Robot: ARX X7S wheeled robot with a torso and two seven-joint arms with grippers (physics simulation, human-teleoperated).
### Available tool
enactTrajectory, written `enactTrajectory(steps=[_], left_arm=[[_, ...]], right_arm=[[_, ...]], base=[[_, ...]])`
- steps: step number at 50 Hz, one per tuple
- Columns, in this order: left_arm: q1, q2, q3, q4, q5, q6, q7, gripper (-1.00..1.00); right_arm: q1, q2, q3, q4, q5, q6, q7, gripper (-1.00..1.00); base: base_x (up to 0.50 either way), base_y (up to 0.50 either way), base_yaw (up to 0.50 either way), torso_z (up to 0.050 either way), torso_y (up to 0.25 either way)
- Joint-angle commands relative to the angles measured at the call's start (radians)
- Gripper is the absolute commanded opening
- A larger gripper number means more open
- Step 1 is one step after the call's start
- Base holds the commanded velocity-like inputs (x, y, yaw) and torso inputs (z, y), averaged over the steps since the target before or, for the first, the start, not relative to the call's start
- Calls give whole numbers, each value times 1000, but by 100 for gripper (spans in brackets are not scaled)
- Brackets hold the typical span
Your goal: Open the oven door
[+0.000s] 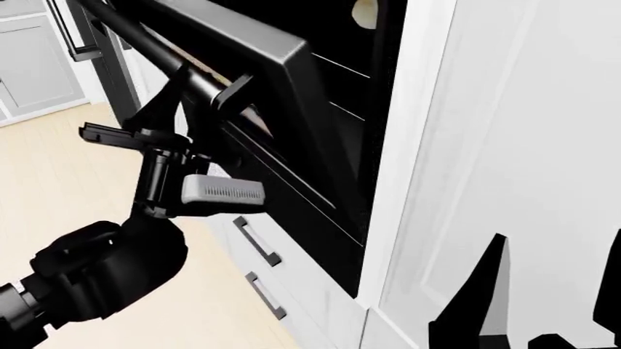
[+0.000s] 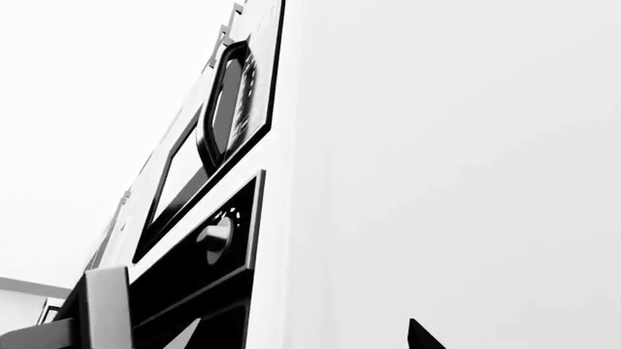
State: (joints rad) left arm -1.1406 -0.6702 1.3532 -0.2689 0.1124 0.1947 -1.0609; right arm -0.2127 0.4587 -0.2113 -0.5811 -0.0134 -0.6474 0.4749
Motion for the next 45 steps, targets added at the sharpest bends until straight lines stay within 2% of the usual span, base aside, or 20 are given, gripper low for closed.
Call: enactTrajectory(steps=[1, 9, 23, 33, 45], left_arm=[[70, -49, 32, 51, -9, -31, 27, -100], [89, -69, 51, 24, 37, 12, 4, -100], [96, -36, 92, -190, 162, 196, -109, -100], [114, -16, 91, -226, 149, 188, -109, -100], [184, -83, 83, -118, 141, 126, -135, -100]], right_arm=[[0, 2, 1, -3, 0, -2, 2, 100], [2, 2, 0, -4, 2, 2, 3, 100], [-2, 3, -3, -3, -2, -3, 4, 100], [-7, 4, -5, -6, -7, -7, 6, 100], [-3, 6, -8, -3, -7, -8, 7, 100]], base=[[0, 0, 0, -10, 0], [0, 0, 0, 0, 0], [1, 1, -2, -1, 0], [2, 1, -3, -1, 0], [2, 1, -3, -1, 0]])
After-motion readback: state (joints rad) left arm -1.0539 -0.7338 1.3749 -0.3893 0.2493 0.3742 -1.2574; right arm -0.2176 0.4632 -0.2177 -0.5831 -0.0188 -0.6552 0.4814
